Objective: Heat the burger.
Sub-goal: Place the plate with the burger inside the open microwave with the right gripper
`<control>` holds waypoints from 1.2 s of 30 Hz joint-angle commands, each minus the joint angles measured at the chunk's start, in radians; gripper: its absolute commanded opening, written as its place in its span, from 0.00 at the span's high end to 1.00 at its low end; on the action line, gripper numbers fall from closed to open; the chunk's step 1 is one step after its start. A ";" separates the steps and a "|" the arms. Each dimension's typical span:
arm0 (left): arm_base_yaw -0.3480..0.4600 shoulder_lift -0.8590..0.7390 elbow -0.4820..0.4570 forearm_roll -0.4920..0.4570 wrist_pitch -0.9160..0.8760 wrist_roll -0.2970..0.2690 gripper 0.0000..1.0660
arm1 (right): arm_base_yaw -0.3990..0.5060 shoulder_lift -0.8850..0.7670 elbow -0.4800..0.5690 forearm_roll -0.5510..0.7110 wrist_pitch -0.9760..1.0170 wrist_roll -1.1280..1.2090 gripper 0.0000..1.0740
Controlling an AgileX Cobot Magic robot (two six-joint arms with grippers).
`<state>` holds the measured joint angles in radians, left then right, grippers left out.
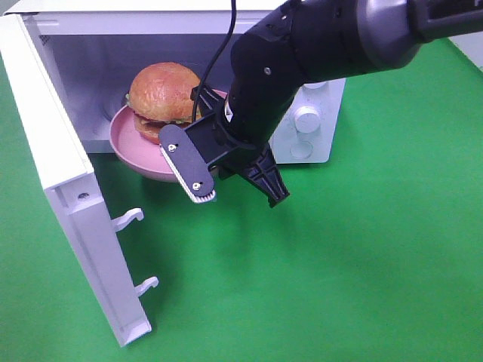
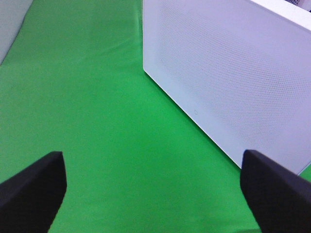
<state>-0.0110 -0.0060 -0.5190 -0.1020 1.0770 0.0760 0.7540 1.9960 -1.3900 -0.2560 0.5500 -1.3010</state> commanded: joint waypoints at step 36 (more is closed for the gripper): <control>-0.002 -0.015 0.003 -0.003 -0.009 -0.005 0.16 | -0.012 0.329 -0.601 -0.076 0.088 0.221 1.00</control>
<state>-0.0110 -0.0060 -0.5190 -0.1020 1.0770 0.0760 0.7440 2.3300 -1.9590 -0.3030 0.6910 -1.0750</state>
